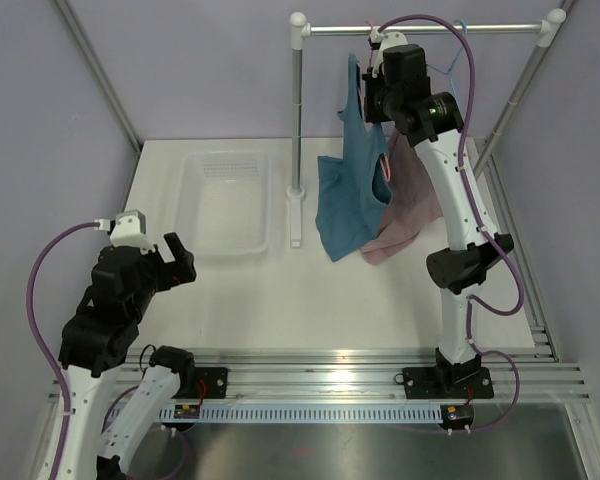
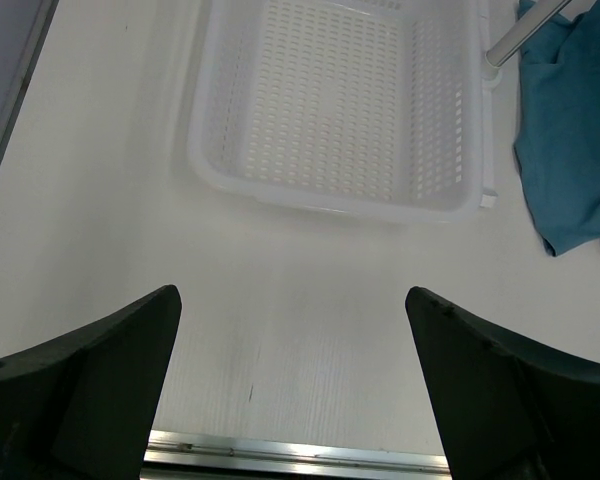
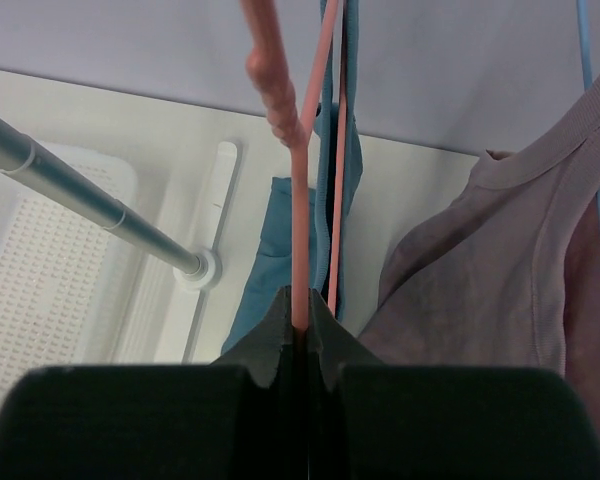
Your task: Remove the tank top from the hanger
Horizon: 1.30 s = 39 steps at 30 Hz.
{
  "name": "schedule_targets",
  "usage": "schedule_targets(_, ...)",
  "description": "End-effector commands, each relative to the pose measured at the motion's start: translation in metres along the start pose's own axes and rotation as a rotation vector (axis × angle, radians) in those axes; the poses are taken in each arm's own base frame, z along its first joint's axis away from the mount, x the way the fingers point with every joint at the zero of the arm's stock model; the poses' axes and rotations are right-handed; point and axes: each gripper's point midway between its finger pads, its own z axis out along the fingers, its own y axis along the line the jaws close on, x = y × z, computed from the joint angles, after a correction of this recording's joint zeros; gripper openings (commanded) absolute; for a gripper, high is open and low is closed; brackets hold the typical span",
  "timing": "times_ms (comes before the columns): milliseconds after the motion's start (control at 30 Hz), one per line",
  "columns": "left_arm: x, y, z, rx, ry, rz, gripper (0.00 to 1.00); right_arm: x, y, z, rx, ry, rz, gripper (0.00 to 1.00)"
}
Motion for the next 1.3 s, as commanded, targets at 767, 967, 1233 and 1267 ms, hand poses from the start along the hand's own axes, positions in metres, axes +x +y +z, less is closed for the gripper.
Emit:
schedule_targets(767, -0.155, -0.173, -0.029, 0.597, -0.233, 0.007, 0.99, -0.012, 0.031, -0.178, -0.296, -0.053, 0.121, 0.0)
schedule_targets(967, -0.197, -0.252, -0.037, 0.642, -0.367, 0.104, 0.99, 0.011, 0.052, -0.243, -0.483, -0.05, 0.151, 0.0)
schedule_targets(1233, -0.182, -0.336, -0.024, 0.73, -0.348, 0.23, 0.96, 0.027, 0.065, -0.296, -0.618, -0.061, 0.162, 0.0)
schedule_targets(1267, -0.179, -0.341, -0.022, 0.731, -0.345, 0.236, 0.94, 0.028, 0.067, -0.3, -0.639, -0.063, 0.159, 0.0)
